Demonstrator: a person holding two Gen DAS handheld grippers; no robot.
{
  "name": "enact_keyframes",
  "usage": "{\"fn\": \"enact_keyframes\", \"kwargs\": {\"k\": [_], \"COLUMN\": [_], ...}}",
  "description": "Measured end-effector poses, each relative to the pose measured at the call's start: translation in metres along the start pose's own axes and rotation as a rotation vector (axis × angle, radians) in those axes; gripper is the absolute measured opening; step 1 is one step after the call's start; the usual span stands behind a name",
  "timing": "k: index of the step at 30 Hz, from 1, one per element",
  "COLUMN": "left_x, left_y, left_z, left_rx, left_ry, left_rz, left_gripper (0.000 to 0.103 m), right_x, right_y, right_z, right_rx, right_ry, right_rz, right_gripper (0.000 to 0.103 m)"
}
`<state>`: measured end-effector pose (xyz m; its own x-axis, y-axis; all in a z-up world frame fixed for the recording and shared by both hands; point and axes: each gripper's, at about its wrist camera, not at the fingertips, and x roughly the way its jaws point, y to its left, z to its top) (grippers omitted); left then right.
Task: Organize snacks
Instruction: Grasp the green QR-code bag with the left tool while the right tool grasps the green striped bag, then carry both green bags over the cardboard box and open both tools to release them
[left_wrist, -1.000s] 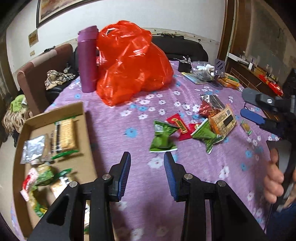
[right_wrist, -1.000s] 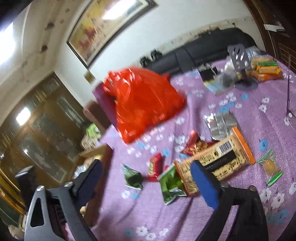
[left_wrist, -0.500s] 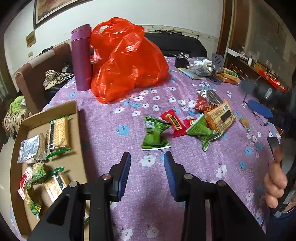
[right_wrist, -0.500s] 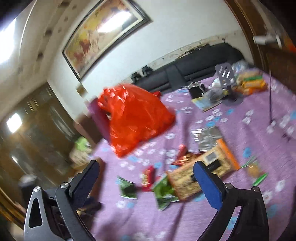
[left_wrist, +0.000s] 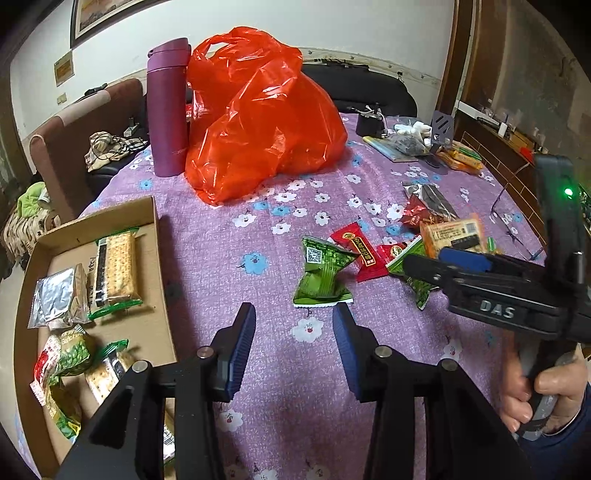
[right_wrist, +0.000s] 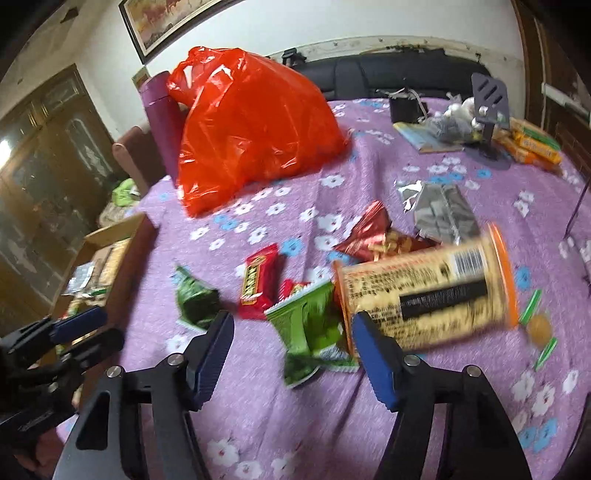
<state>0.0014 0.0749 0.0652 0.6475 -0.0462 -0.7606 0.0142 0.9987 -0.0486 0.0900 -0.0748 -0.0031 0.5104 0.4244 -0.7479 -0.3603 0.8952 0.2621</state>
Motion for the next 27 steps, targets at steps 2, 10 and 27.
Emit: {"fn": "enact_keyframes", "kwargs": {"k": [2, 10, 27], "left_x": [0.004, 0.024, 0.083], "left_y": [0.0, -0.006, -0.024], "left_z": [0.001, 0.013, 0.018], "left_rx": [-0.001, 0.003, -0.017], "left_ry": [0.007, 0.03, 0.049], "left_rz": [-0.002, 0.006, 0.031], "left_gripper": [0.042, 0.044, 0.038], "right_x": [0.004, 0.014, -0.019], "right_y": [0.005, 0.013, -0.019], "right_z": [0.0, -0.01, -0.004], "right_rx": [-0.026, -0.108, 0.128], "right_ry": [0.002, 0.069, -0.017], "right_rz": [-0.011, -0.082, 0.067], "right_gripper": [0.071, 0.035, 0.03]}}
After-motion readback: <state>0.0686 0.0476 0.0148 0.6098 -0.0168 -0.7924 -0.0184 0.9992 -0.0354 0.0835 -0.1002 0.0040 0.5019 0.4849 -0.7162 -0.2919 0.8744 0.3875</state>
